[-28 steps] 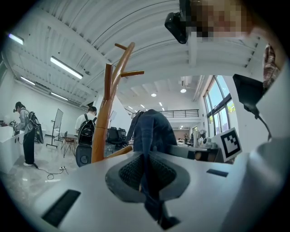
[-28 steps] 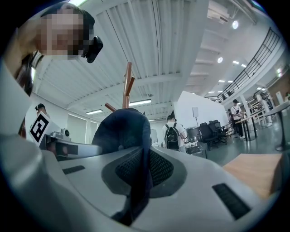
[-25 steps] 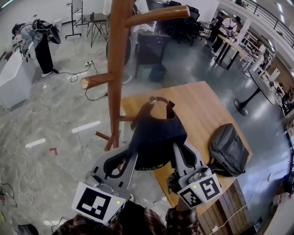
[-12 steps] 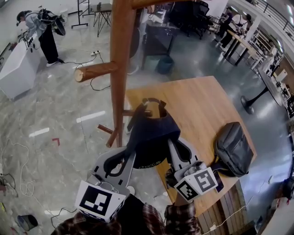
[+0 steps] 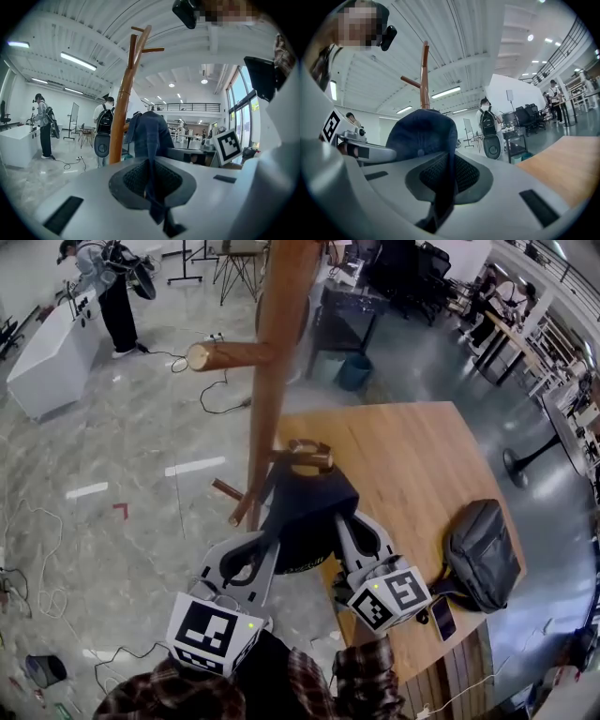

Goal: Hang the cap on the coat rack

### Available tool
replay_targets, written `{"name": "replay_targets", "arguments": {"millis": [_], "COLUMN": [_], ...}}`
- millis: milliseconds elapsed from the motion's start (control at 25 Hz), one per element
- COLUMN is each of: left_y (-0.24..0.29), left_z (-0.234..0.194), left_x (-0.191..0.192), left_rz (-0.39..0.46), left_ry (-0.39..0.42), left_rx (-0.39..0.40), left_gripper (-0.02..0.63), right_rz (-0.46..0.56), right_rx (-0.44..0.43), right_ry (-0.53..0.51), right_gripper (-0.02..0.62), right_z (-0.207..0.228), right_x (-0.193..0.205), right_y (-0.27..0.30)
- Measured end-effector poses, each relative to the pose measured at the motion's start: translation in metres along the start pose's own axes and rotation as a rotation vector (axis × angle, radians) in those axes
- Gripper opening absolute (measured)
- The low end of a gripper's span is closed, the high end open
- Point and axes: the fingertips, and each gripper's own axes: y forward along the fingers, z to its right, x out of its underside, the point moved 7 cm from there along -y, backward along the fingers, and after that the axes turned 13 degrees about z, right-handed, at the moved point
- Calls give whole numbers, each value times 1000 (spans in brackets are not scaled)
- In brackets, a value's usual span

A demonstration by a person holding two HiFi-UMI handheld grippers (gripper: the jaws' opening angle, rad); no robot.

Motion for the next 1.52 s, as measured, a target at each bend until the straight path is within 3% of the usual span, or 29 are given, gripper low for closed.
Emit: {"name": "replay_targets", "arguments": {"millis": [360, 800, 1280, 1520], "left_y": [-7, 3, 7, 1], "left_z": [-16, -23, -25, -18], "left_x": [16, 34, 34, 29], "left_rz": [-40, -56, -41, -33], "left_ry": [-1, -15, -88, -93], "left_rx": [-74, -94, -76, -58], "left_gripper": [18, 18, 20, 31], "right_rz": [-81, -113, -81, -56], "right_rx": [-17, -3, 53, 52], "right_ry": [-3, -68, -8, -2], "right_gripper": [25, 25, 26, 78], "right_z": [-7, -5, 4, 1], "right_x": [35, 53, 48, 34], "right_y": [24, 36, 36, 28]}}
